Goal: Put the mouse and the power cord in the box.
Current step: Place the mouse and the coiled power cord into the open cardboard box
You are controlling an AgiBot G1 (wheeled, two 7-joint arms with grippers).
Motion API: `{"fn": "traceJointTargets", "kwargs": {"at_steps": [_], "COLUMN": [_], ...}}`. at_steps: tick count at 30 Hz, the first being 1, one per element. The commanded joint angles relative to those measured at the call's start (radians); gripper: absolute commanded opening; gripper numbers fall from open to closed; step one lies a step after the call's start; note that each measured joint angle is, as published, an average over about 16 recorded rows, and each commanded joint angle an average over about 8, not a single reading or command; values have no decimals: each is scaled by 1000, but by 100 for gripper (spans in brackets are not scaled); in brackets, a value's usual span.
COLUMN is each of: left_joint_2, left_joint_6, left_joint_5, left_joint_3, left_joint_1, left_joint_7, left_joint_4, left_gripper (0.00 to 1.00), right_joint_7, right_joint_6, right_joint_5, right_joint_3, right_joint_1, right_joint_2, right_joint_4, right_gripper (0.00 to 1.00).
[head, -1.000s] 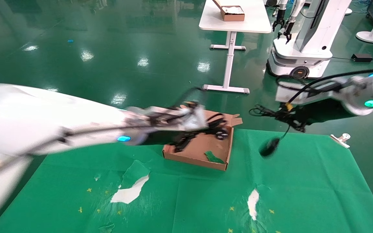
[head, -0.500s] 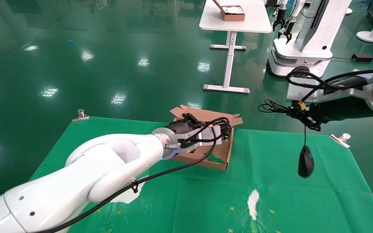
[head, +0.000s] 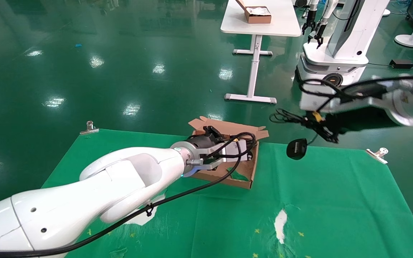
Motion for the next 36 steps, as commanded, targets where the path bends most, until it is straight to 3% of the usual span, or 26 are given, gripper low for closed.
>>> {"fn": "traceJointTargets", "kwargs": {"at_steps": [1, 11, 18, 22, 30, 36], "left_joint_2": [0, -50, -200, -259, -260, -252], "left_joint_6": [-8, 26, 73, 95, 93, 89], "left_joint_5": [3, -135, -251, -294, -331, -348], "left_joint_3": [24, 26, -11, -21, -29, -33], "left_joint_1": [-7, -99, -169, -191, -198, -200], "left_joint_7": [-24, -73, -10, 41, 97, 124], "left_joint_4": [-2, 185, 354, 400, 438, 462], "left_gripper": [100, 100, 100, 100, 100, 100], "right_joint_7": [-7, -79, -165, -257, -486, -573], "right_joint_6": [6, 33, 94, 159, 346, 513], "right_joint_5": [1, -2, 13, 24, 74, 169], "right_joint_3": [0, -24, -40, -45, -62, -125], "right_joint_1": [6, 41, 34, 39, 49, 3], "right_joint_2": [-10, -122, -222, -296, -442, -463], "right_joint_4": [-4, -106, -220, -339, -619, -646], "right_gripper": [0, 0, 0, 0, 0, 0]}}
